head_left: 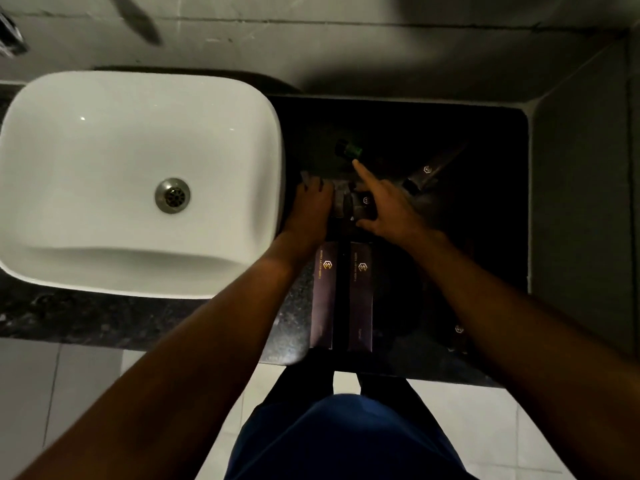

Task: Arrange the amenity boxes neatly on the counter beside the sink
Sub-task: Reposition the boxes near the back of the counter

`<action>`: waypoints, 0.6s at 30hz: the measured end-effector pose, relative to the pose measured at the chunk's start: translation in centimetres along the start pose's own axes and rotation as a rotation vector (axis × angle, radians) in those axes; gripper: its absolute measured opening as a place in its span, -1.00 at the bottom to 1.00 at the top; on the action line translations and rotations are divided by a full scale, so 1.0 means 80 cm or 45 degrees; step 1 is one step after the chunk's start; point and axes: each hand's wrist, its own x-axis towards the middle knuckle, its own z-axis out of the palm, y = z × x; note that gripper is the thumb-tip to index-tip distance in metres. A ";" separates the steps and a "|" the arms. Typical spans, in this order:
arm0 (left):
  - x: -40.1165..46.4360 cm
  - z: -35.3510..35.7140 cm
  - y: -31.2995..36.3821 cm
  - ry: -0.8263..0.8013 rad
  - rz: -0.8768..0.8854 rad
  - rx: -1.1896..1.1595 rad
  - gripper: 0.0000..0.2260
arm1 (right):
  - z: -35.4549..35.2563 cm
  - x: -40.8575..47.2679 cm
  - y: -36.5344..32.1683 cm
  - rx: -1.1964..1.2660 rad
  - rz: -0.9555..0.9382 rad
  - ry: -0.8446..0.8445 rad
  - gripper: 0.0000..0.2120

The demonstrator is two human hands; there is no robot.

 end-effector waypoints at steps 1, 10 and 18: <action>0.000 0.000 0.000 -0.006 -0.004 0.001 -0.53 | 0.000 0.002 0.001 -0.012 -0.001 0.005 0.05; 0.003 0.007 -0.005 -0.022 -0.063 -0.152 -0.38 | -0.001 -0.003 0.001 0.076 -0.027 0.060 0.02; 0.050 -0.023 0.022 -0.004 -0.194 -0.204 -0.16 | -0.125 -0.071 0.076 0.294 0.456 0.995 -0.71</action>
